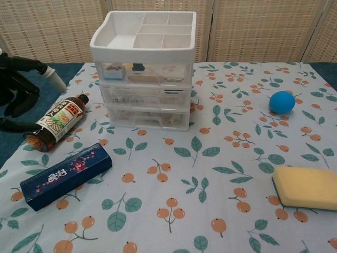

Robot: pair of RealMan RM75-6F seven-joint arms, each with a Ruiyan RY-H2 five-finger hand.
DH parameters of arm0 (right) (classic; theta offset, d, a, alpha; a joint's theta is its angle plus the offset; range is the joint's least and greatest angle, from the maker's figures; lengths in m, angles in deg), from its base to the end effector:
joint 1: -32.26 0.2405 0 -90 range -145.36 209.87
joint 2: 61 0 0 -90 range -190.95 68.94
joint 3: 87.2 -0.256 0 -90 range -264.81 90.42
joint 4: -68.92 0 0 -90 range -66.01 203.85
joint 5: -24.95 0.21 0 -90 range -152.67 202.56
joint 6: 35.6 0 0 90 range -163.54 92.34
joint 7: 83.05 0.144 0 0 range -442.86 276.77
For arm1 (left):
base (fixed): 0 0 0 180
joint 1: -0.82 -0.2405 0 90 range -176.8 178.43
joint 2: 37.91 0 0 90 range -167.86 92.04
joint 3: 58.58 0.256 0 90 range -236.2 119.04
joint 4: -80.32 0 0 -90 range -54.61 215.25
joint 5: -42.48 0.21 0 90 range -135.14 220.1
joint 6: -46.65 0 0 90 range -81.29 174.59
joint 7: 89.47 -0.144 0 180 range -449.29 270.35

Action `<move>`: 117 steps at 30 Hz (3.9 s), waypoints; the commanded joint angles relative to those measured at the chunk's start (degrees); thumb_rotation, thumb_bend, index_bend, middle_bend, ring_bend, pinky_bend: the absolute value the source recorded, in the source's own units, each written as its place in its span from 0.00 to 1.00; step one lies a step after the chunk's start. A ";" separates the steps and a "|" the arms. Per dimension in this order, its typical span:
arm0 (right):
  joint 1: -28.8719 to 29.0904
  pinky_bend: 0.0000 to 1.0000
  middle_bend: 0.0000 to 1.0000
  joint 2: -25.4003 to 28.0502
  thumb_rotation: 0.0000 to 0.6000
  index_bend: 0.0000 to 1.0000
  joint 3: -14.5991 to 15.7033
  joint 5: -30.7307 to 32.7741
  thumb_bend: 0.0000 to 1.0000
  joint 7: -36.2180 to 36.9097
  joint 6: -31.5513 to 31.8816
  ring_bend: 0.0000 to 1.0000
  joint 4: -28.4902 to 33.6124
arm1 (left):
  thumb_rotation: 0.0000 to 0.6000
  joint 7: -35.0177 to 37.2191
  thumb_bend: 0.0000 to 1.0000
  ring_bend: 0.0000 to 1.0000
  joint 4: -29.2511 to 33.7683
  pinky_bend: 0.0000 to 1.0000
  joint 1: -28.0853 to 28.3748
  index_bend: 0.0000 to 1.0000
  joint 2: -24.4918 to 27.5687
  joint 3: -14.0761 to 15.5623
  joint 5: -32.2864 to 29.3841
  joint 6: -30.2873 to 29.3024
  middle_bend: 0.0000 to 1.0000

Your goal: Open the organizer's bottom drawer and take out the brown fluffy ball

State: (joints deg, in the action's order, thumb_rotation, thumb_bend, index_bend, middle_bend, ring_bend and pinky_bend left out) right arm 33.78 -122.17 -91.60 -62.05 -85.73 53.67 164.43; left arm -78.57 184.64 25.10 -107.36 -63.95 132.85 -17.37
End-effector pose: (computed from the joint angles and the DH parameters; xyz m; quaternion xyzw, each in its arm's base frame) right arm -0.3051 -0.1678 0.1826 0.5777 -0.3580 0.3928 0.6195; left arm -0.1773 0.2485 0.0712 -0.6721 -0.4755 -0.4858 0.2936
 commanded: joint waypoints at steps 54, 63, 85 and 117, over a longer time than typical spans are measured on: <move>-0.40 0.07 0.03 0.75 1.00 0.00 -0.14 -1.10 0.28 2.95 1.41 0.01 -0.69 | 1.00 -5.66 0.41 1.00 -14.22 1.00 19.49 0.13 -38.82 -20.91 -70.80 6.92 1.00; -0.71 0.07 0.03 0.79 1.00 0.00 0.13 -1.37 0.28 3.23 1.70 0.01 -0.82 | 1.00 -6.24 0.41 1.00 -15.68 1.00 20.16 0.12 -40.42 -23.73 -74.85 8.41 1.00; -1.71 0.07 0.03 0.06 1.00 0.00 -0.19 -2.95 0.30 5.89 4.81 0.01 -2.78 | 1.00 -4.97 0.41 1.00 -19.19 1.00 20.32 0.11 -43.89 -29.06 -79.18 8.33 1.00; -2.32 0.07 0.03 -0.01 1.00 0.00 -0.31 -2.75 0.30 5.91 5.43 0.01 -2.85 | 1.00 -1.36 0.41 1.00 -22.59 1.00 20.80 0.18 -46.89 -34.23 -81.54 10.61 1.00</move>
State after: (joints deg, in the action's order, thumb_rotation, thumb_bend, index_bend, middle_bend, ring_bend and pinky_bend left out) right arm 31.45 -122.18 -91.91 -64.80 -79.81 59.11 161.58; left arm -79.93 162.04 45.90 -154.25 -98.20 51.31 -6.76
